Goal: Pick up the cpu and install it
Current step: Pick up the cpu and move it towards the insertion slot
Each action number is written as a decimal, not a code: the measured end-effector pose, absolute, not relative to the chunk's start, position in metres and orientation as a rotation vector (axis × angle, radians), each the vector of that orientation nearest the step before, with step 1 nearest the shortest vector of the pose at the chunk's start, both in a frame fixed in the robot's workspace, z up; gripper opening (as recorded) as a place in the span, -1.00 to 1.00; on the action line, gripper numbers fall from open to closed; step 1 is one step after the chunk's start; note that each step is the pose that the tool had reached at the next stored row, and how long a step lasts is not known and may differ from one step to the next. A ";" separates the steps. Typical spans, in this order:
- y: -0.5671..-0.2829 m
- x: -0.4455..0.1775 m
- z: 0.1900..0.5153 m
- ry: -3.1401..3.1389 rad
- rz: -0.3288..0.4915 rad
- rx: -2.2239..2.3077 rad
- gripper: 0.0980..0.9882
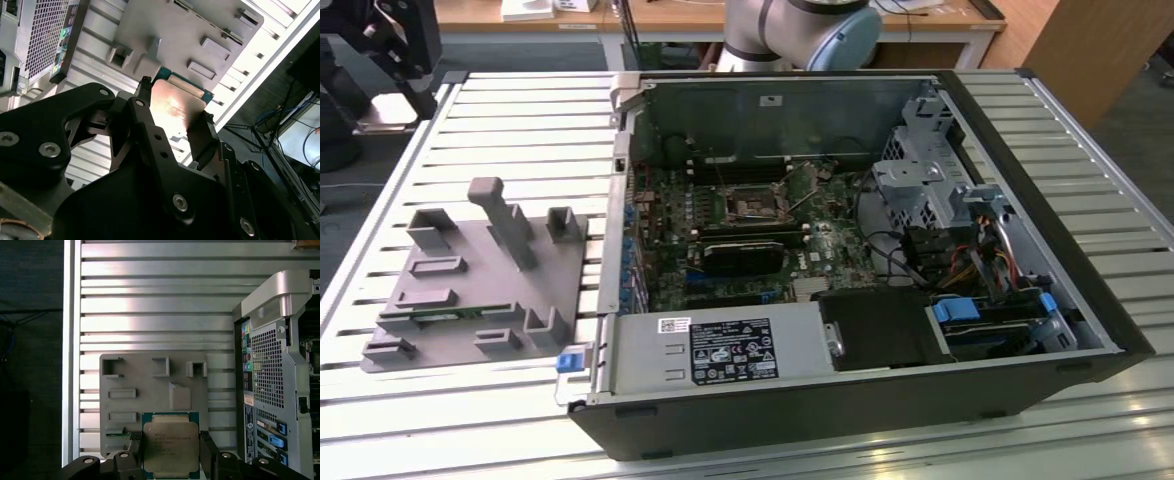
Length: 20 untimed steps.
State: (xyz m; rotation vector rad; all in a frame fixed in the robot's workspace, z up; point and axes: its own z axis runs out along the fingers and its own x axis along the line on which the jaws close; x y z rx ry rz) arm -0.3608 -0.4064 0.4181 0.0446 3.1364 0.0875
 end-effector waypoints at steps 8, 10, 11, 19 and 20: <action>-0.406 -0.353 0.418 3.136 0.087 0.045 0.00; -0.406 -0.351 0.418 3.137 0.087 0.045 0.00; -0.406 -0.350 0.418 3.136 0.087 0.045 0.00; -0.406 -0.342 0.418 3.136 0.087 0.045 0.00; -0.406 -0.341 0.418 3.136 0.087 0.045 0.00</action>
